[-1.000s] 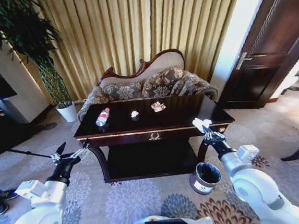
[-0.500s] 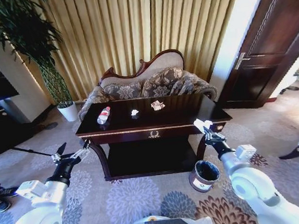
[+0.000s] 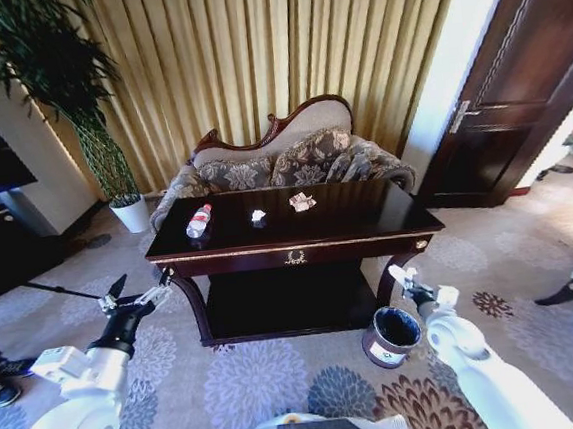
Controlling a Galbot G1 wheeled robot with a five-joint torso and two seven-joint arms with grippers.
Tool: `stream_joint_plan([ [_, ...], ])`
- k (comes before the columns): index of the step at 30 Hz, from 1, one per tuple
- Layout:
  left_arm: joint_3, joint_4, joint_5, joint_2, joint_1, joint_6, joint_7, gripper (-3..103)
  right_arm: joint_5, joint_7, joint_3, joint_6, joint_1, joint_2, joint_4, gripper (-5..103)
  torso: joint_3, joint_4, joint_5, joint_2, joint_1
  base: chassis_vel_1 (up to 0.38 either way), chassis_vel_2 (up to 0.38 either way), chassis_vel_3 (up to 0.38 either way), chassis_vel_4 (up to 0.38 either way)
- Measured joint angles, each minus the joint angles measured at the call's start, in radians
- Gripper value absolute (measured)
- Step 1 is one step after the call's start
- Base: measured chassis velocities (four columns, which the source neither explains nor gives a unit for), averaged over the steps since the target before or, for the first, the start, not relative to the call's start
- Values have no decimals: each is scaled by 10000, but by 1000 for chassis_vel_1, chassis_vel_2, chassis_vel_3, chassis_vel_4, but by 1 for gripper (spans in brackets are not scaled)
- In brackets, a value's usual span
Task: Move to the front of the table and place the trash on the table into the trash bin.
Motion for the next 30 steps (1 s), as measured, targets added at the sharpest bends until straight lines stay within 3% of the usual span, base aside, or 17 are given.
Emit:
stream_joint_plan([
  [10,23,-1,214,-27,271,-70,5,100,-1638,-70,-598,964,3003,682,-5121,0,-1,4,-2,1,0,0,0,0,0],
  [17,137,0,467,-105,352,-104,21,100,-2880,-250,-632,1182,3697,1116,-6402,0,0,2,-3,1,0,0,0,0,0],
  [20,88,0,468,-84,405,-111,24,100,-3291,-343,-595,1168,3615,1164,-6437,16,-2,0,-5,1,-1,0,0,0,0],
  [26,204,0,529,-138,439,-163,27,100,-3420,-309,-527,1048,3450,1171,-6317,32,-2,0,-3,2,-1,0,0,0,0],
  [29,271,0,596,-136,419,-203,31,100,-3420,-223,-497,986,3386,1038,-6231,48,-1,2,-4,2,-1,0,0,0,0],
  [30,271,0,596,-136,419,-203,31,100,-3420,-223,-497,986,3386,1038,-6231,48,-1,2,-4,2,-1,0,0,0,0],
])
